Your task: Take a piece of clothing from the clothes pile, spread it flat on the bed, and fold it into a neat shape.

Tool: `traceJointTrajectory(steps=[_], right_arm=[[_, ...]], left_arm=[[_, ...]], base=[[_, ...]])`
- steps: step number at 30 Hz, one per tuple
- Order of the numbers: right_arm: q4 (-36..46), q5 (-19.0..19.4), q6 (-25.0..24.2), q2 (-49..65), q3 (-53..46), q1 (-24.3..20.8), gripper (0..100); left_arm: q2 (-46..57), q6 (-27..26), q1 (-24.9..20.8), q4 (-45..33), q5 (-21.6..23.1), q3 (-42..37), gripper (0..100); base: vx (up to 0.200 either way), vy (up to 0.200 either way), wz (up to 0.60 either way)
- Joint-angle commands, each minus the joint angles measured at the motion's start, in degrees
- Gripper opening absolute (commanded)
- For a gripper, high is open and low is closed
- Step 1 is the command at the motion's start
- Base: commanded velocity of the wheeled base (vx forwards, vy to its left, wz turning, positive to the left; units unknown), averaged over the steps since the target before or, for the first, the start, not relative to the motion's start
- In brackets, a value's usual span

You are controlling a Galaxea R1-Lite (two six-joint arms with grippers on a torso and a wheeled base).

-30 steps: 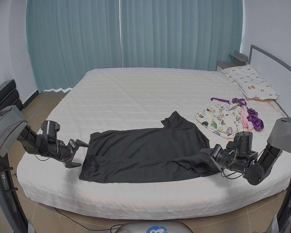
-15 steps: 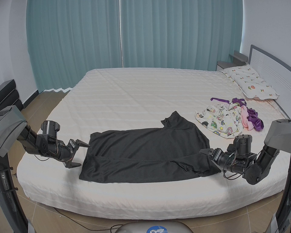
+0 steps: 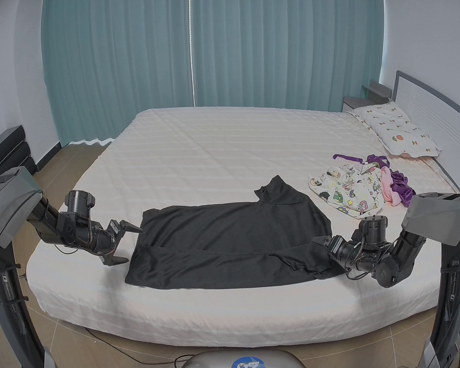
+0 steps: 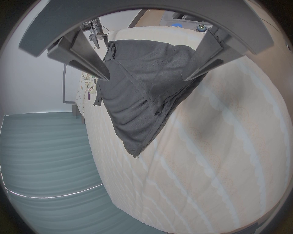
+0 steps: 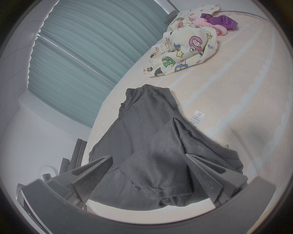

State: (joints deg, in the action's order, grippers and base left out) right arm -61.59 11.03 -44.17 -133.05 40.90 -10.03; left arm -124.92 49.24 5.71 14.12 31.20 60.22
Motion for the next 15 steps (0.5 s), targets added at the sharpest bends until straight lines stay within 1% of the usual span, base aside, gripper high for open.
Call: traceJointTrajectory(steps=[1,4,10,11,15], right_arm=[[0.1,0.0,0.7,-1.9,0.3,0.6,100],[-0.1,0.0,1.6,-2.2,0.3,0.8,100],[-0.3,0.1,1.6,-3.1,0.6,0.7,100],[0.0,0.1,1.6,-3.4,1.3,0.7,0],[0.2,0.0,1.6,-3.7,1.6,0.7,0]], left_arm=[[-0.1,0.0,0.0,0.0,0.0,0.0,100],[-0.1,0.0,0.1,0.0,-0.1,0.0,100],[-0.1,0.0,0.0,0.0,-0.1,0.0,100],[-0.1,0.0,0.1,0.0,0.0,0.0,100],[-0.1,0.0,0.1,0.0,0.0,0.0,100]], base=[[0.000,0.000,0.00],[0.000,0.000,0.00],[0.000,0.000,0.00],[0.000,0.000,0.00],[0.000,0.000,0.00]])
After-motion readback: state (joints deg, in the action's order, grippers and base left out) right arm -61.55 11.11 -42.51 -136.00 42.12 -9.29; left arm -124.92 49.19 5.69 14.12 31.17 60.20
